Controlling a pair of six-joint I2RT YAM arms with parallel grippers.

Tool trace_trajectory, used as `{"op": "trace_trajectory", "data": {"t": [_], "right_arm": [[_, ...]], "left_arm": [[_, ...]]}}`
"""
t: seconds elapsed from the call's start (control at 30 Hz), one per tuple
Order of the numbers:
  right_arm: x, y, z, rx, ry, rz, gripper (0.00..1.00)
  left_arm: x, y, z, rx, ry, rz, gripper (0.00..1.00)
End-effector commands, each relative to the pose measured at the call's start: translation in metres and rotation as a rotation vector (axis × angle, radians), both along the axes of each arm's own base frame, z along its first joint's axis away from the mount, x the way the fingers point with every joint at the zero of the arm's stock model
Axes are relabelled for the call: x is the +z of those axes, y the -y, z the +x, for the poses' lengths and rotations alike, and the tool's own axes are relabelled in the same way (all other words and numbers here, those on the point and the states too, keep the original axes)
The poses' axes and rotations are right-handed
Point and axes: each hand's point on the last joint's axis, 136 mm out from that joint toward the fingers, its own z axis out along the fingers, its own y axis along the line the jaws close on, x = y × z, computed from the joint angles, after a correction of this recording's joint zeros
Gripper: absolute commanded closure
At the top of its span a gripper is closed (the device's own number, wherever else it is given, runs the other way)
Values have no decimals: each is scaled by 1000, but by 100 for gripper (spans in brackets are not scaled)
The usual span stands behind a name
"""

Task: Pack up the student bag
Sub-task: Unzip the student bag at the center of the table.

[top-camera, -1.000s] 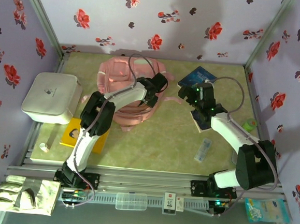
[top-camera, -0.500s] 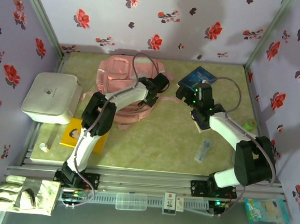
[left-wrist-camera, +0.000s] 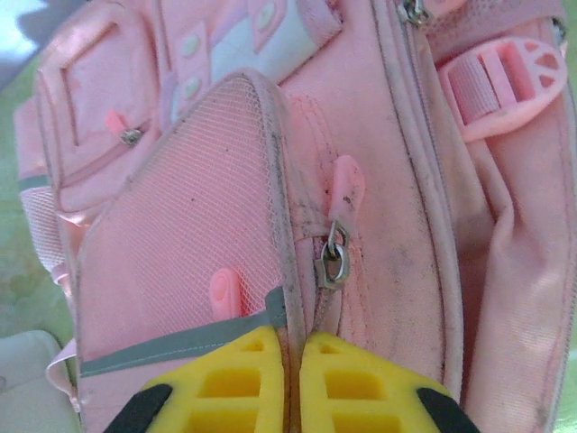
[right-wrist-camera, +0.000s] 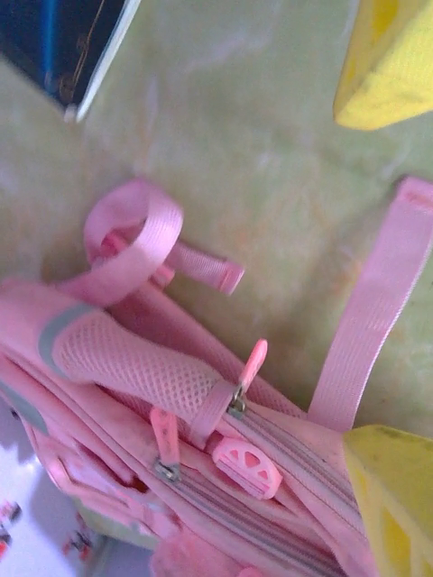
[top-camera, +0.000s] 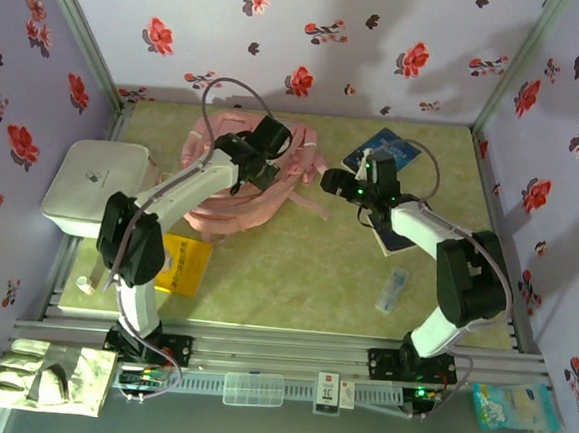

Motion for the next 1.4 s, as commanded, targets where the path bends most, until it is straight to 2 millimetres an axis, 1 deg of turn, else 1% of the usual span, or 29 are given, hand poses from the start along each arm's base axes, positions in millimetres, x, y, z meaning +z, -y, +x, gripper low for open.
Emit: {"op": "trace_trajectory", "data": {"t": [0.0, 0.03, 0.1, 0.17, 0.3, 0.37, 0.4, 0.47, 0.57, 0.7, 0.87, 1.03, 1.2, 1.27, 1.37], "right_arm": [[19, -30, 9, 156, 107, 41, 22], [18, -35, 10, 182, 112, 56, 24], [18, -46, 11, 243, 134, 88, 31], [15, -55, 13, 292, 159, 87, 34], [4, -57, 24, 307, 190, 43, 34], [0, -59, 29, 322, 204, 28, 38], [-1, -62, 29, 344, 211, 30, 44], [-6, -65, 27, 383, 217, 17, 46], [-10, -66, 26, 420, 243, 2, 48], [-8, -71, 24, 463, 289, 9, 49], [-9, -77, 18, 512, 302, 36, 49], [-12, -76, 13, 522, 304, 35, 49], [-14, -80, 16, 536, 294, 34, 60], [-16, -81, 18, 537, 295, 30, 62], [-20, -81, 18, 536, 292, 26, 63]], "left_arm": [[55, 2, 5, -25, 143, -89, 99], [61, 1, 6, -25, 153, -99, 99], [70, -1, 6, -26, 171, -116, 100], [77, -3, 6, -28, 184, -129, 100], [84, -9, 6, -30, 199, -138, 100], [88, -9, 4, -38, 210, -142, 100], [89, -10, 4, -39, 213, -145, 100], [91, -9, 1, -48, 213, -165, 100], [90, -8, -2, -56, 209, -186, 100], [88, -9, -2, -46, 202, -202, 100], [88, -9, -1, -40, 206, -213, 100], [87, -10, -1, -34, 205, -217, 100], [89, -11, -1, -34, 212, -227, 100], [89, -11, 0, -28, 212, -230, 100], [89, -11, 0, -25, 211, -234, 100]]}}
